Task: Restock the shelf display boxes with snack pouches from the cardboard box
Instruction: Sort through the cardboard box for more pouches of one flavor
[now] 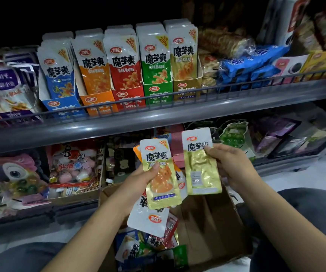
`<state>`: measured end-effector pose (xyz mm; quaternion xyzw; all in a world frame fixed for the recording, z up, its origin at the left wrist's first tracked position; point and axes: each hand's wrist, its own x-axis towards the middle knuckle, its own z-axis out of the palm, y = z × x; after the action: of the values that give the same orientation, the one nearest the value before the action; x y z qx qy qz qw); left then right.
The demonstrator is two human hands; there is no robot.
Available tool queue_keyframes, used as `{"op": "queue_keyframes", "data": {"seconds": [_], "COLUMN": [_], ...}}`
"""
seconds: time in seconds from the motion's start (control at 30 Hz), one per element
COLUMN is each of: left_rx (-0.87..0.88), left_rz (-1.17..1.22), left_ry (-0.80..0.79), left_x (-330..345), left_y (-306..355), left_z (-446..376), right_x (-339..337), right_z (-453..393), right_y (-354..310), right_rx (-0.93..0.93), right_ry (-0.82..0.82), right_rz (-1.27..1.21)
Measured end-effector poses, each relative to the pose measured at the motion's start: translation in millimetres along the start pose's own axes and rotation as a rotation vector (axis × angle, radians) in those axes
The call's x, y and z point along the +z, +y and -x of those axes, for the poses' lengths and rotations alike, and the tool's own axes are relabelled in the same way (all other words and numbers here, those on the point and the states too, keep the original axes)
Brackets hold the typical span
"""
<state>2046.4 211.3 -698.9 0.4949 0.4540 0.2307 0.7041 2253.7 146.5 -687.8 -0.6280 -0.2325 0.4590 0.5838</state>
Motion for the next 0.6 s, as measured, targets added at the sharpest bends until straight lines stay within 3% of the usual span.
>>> {"op": "queue_keyframes", "data": {"seconds": [0.1, 0.23, 0.33, 0.5, 0.6], "left_rx": [0.051, 0.100, 0.120, 0.135, 0.146], "left_rz": [-0.061, -0.127, -0.157, -0.099, -0.084], "left_ry": [0.018, -0.007, -0.018, -0.015, 0.010], "left_x": [5.5, 18.7, 30.0, 33.6, 27.4], "left_y": [-0.6, -4.9, -7.6, -4.6, -0.9], "left_z": [3.8, 6.8, 7.3, 7.2, 5.7], "right_x": [1.9, 24.9, 41.0, 54.0, 52.8], "right_z": [5.5, 17.5, 24.9, 27.7, 22.6], "right_y": [-1.2, 15.2, 23.5, 25.2, 30.1], "right_rx": [-0.266, -0.426, -0.377, -0.066, -0.172], "right_ry": [0.161, 0.166, 0.116, -0.091, -0.141], "right_rz": [0.232, 0.410, 0.340, 0.085, 0.260]}}
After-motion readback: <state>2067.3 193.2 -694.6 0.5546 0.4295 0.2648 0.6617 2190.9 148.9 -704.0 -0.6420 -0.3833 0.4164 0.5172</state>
